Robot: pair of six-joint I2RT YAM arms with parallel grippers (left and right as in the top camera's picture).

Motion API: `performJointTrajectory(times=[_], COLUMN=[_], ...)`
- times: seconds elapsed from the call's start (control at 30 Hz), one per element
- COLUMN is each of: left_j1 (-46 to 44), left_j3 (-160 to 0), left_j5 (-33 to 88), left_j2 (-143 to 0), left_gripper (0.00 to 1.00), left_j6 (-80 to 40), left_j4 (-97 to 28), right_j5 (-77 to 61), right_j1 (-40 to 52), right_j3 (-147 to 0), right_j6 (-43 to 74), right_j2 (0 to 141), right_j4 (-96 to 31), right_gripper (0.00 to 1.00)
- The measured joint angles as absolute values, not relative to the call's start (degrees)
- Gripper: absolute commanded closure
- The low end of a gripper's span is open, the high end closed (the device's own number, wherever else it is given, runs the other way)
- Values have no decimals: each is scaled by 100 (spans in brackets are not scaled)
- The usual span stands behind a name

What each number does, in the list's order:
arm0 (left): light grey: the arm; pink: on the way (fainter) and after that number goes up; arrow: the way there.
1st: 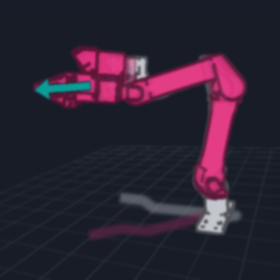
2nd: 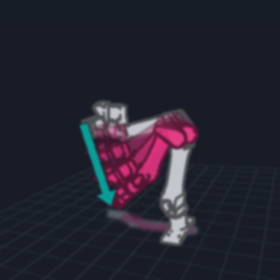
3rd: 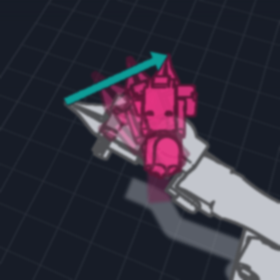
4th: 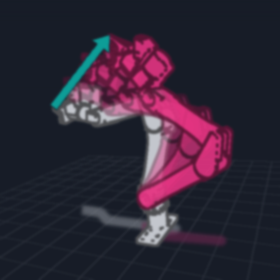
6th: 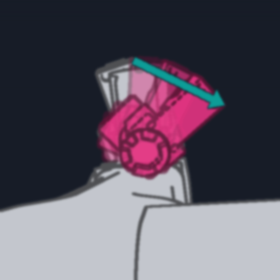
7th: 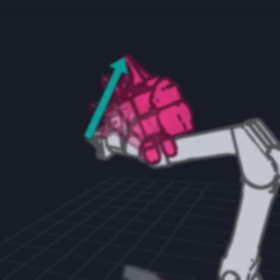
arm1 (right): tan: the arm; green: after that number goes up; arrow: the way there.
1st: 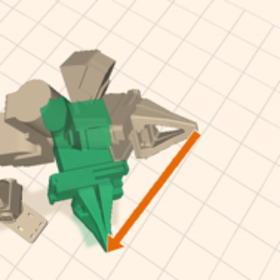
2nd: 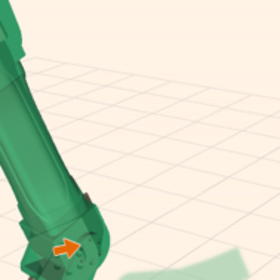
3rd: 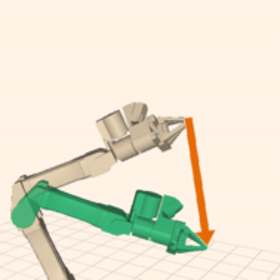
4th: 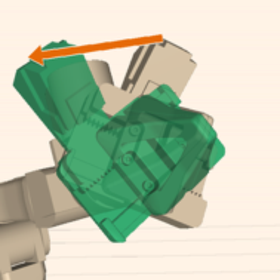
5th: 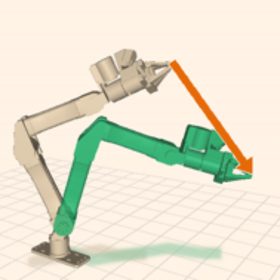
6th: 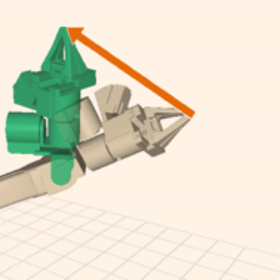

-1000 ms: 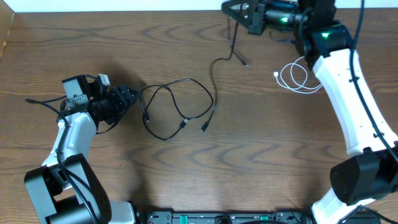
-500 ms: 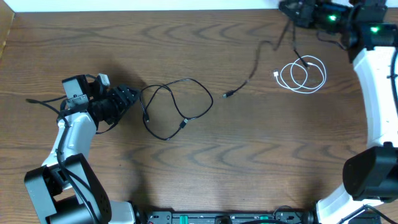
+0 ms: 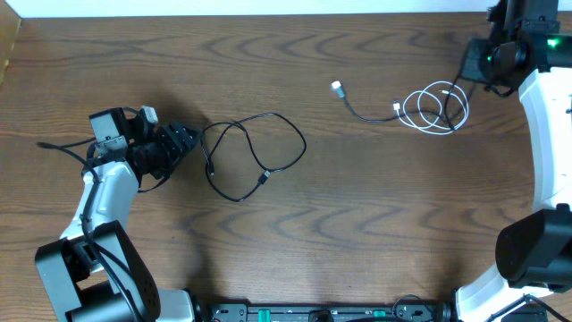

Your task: Untangle cables

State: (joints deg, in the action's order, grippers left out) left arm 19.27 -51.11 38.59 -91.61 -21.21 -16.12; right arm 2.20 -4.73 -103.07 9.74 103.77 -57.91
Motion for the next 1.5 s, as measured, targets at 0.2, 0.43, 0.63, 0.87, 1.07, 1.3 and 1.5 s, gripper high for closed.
performJointTrajectory(times=[0.2, 0.43, 0.63, 0.87, 1.07, 1.3, 1.5], left_j1=[1927, 1927, 1927, 1927, 1927, 1927, 1927], left_j3=[-5111, -5111, -5111, -5111, -5111, -5111, -5111], left_j5=[3859, 3859, 3859, 3859, 3859, 3859, 3859], left_j2=[-9161, -9161, -9161, -9161, -9161, -9161, -9161], left_gripper=[28, 28, 28, 28, 28, 28, 28], left_j6=[-2121, -2121, -2121, -2121, -2121, -2121, -2121], left_j4=[-1614, -1612, -1612, -1612, -1612, -1612, -1612], right_j5=[1321, 1173, 451, -1017, -1999, -2429, -2539], right_j1=[-539, -556, -556, -556, -554, -554, -554], right_j3=[-10307, -10237, -10186, -10182, -10182, -10038, -9631], right_j6=[954, 954, 871, 69, -475, -642, -672], right_j2=[10377, 10377, 10377, 10377, 10377, 10377, 10377], right_j4=[-5988, -6001, -6018, -6060, -6095, -6066, -5848], right_gripper=[99, 93, 89, 91, 90, 87, 88])
